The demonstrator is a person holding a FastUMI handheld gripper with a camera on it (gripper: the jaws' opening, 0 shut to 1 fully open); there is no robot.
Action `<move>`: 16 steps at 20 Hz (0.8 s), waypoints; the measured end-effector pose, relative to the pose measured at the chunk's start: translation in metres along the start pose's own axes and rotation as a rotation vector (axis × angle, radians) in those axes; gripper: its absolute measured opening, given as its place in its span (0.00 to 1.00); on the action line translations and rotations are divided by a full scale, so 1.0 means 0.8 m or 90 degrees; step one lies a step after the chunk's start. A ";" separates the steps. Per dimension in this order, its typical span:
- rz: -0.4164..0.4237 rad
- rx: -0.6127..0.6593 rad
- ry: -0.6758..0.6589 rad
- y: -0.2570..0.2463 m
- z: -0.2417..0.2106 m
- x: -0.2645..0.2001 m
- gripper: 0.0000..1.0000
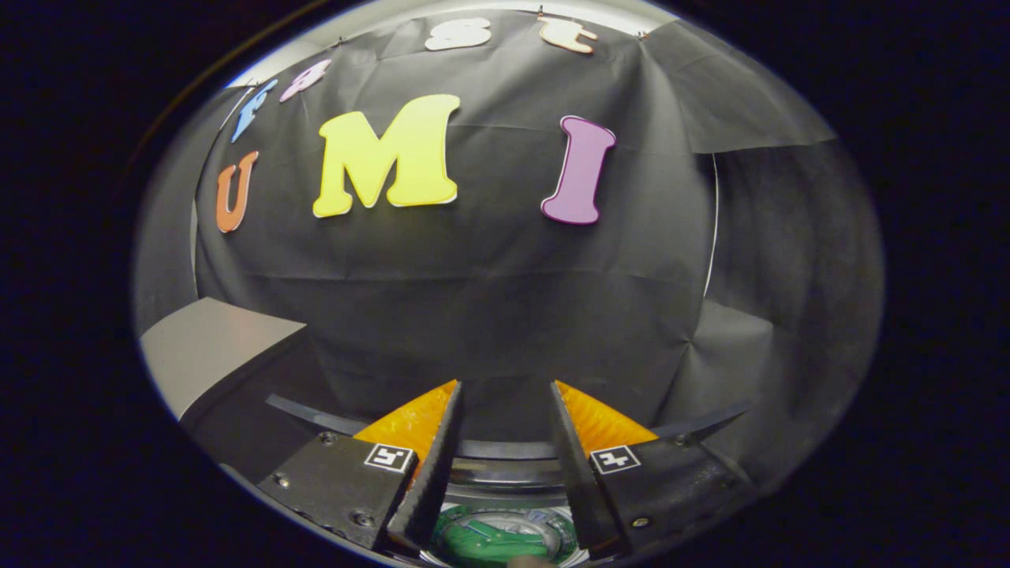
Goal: Put the clothes into the washing machine and then close the washing machine lid.
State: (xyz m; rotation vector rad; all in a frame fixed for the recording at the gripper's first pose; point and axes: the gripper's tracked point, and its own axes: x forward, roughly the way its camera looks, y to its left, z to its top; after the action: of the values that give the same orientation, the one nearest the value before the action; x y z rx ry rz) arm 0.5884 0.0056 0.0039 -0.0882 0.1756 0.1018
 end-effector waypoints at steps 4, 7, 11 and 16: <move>0.004 -0.007 0.010 0.001 -0.015 -0.022 0.68; 0.007 -0.026 0.023 0.002 -0.025 -0.036 0.68; 0.010 -0.035 0.038 0.002 -0.030 -0.045 0.68; 0.011 -0.039 0.049 0.001 -0.035 -0.051 0.68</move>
State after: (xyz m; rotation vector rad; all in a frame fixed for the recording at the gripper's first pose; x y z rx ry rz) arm 0.5432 0.0002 -0.0165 -0.1522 0.2500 0.1215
